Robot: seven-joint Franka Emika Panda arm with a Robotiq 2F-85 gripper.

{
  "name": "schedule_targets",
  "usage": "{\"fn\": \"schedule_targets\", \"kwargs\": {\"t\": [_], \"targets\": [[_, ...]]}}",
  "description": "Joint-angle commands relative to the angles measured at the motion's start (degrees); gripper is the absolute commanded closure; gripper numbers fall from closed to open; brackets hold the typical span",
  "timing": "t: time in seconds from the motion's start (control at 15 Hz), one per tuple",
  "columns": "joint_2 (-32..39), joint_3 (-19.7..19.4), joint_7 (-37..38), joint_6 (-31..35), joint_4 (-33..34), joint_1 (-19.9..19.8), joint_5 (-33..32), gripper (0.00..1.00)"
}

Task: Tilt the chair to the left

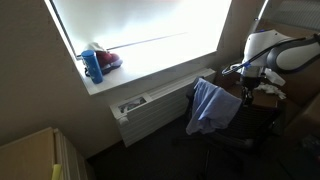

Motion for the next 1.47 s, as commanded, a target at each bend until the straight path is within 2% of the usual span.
{"fn": "schedule_targets", "kwargs": {"t": [0.0,0.27,0.4,0.67,0.8,0.87,0.93,1.07,1.4], "targets": [[-1.65,1.7,-11.05,-6.99,0.76,-3.28,0.42,0.84],[-2.86,0.73,-16.38,-13.97,0.46,-4.45,-2.62,0.84],[-4.25,-0.38,-18.02,-19.96,0.04,-5.31,-4.49,0.84],[-8.53,-4.43,-12.41,-28.62,-1.52,-5.88,-9.26,0.84],[-12.04,-7.25,-10.19,-29.17,-1.85,-7.38,-13.62,0.84],[-12.9,-8.17,-9.94,-26.46,-1.28,-8.71,-13.55,0.45],[-9.26,-6.83,-11.1,-28.18,0.28,-7.29,-12.47,0.58],[-11.84,-8.22,-11.14,-27.96,0.31,-9.04,-12.7,0.46],[-12.31,-8.06,-10.45,-27.9,0.07,-8.73,-12.7,0.45]]}}
